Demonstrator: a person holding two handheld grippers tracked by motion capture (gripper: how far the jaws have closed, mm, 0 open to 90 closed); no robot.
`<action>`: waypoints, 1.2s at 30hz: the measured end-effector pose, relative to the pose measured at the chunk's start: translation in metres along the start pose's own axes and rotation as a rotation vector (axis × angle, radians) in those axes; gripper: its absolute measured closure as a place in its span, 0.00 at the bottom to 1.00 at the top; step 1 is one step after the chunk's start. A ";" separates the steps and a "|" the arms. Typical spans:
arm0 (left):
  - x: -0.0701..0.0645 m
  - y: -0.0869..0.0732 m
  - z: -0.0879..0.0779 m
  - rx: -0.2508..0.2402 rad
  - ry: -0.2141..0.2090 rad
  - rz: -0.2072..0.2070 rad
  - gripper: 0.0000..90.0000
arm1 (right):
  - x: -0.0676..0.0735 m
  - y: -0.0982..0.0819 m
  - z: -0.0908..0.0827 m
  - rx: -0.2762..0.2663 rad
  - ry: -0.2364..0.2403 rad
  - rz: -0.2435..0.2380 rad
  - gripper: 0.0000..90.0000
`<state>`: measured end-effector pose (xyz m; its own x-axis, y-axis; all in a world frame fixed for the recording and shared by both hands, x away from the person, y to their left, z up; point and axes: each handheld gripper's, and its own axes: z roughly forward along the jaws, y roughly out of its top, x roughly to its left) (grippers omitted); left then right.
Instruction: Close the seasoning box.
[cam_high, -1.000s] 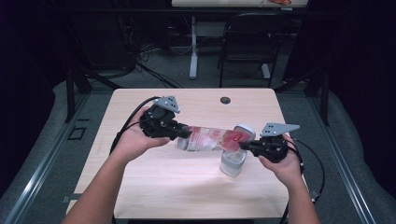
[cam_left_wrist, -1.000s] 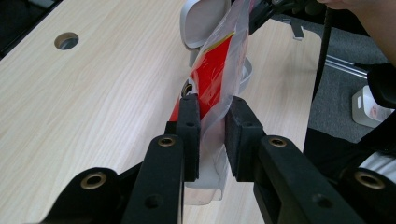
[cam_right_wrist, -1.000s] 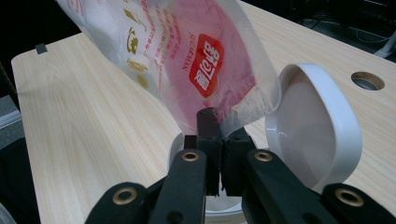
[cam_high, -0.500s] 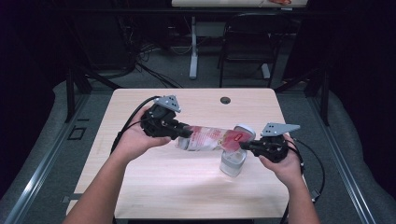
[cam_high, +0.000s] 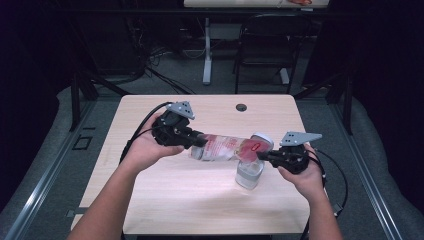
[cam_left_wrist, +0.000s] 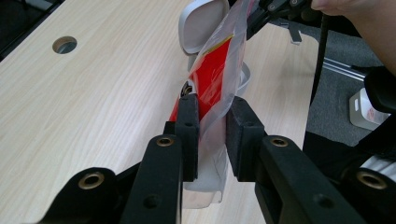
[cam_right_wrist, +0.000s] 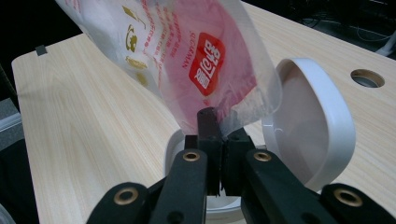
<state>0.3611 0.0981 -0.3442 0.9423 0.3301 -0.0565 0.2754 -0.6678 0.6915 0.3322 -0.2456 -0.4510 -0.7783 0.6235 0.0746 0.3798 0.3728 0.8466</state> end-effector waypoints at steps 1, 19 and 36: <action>0.000 0.000 0.000 -0.002 0.000 -0.001 0.85 | 0.000 0.000 0.000 0.000 0.000 0.001 0.99; 0.001 0.001 0.001 -0.003 -0.003 -0.009 0.85 | 0.000 -0.001 0.000 -0.003 -0.007 0.004 0.99; 0.001 0.003 0.001 0.000 -0.001 -0.006 0.85 | 0.000 0.000 0.000 0.008 -0.018 0.002 0.99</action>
<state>0.3630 0.0957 -0.3424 0.9408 0.3335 -0.0610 0.2808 -0.6655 0.6915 0.3322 -0.2454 -0.4509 -0.7685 0.6363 0.0666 0.3853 0.3772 0.8422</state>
